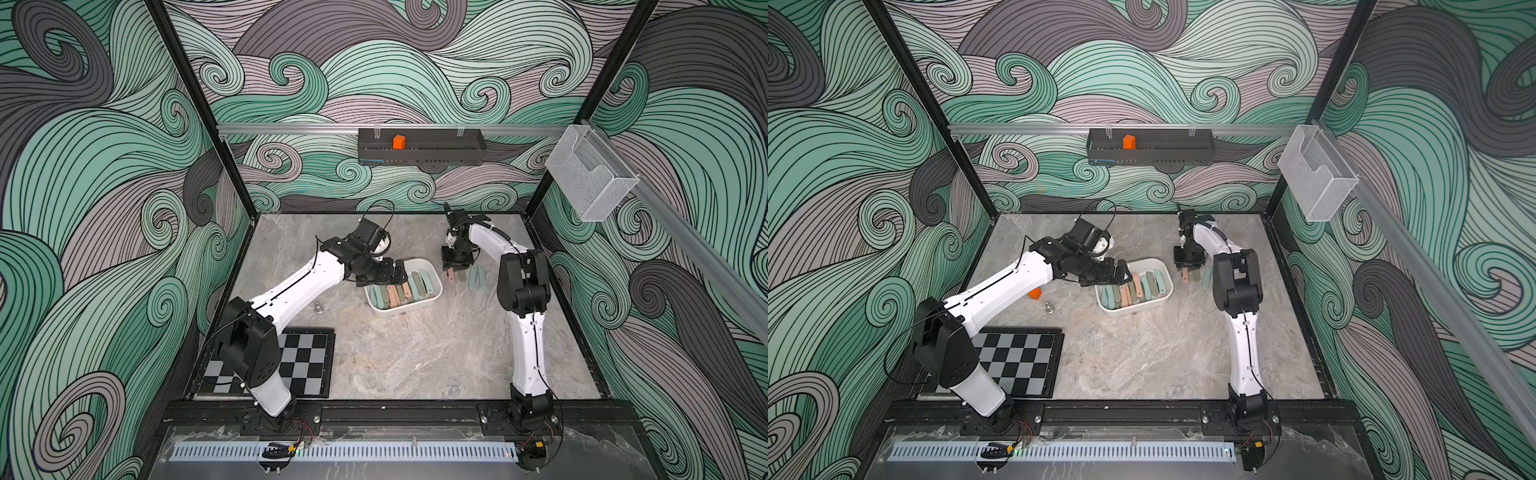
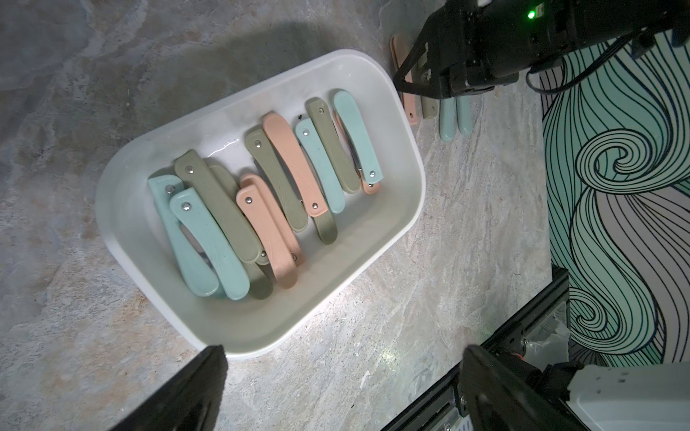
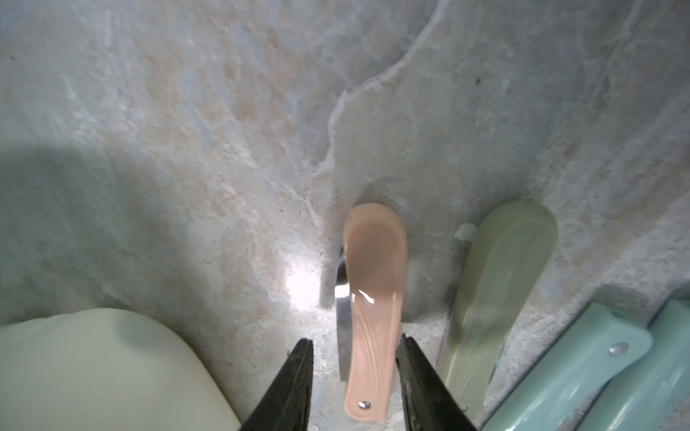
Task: Take the fruit knife out of the storage box
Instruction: Place the fruit knife at the center of the board, then pick up the fruit knife from the storage box.
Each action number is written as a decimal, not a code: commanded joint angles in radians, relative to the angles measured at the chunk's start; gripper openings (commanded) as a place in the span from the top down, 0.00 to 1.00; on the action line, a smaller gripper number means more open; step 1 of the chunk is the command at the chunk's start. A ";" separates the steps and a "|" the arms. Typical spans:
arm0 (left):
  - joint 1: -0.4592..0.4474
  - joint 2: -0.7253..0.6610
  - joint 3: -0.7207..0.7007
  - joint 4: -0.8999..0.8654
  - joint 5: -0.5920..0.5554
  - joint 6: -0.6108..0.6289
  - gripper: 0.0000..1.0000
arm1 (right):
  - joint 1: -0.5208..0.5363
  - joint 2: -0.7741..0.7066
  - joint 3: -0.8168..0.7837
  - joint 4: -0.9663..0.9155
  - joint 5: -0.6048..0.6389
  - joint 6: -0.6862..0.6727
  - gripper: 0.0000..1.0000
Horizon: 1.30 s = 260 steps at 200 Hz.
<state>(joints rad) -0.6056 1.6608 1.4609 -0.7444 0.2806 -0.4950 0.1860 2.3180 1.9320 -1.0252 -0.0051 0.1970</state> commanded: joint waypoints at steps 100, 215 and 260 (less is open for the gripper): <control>0.082 -0.284 -0.150 -0.072 -0.153 0.033 0.01 | 0.224 -0.235 -0.033 -0.025 0.056 0.035 0.32; 0.129 -0.481 -0.302 -0.100 -0.195 0.013 0.01 | 0.367 -0.108 -0.044 -0.025 0.068 0.050 0.12; 0.141 -0.503 -0.324 -0.116 -0.201 0.012 0.01 | 0.374 -0.065 -0.037 -0.017 0.078 0.039 0.50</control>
<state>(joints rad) -0.4747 1.1812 1.1484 -0.8265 0.0963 -0.4793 0.5518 2.2372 1.8980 -1.0363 0.0616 0.2394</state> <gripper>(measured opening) 0.987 0.587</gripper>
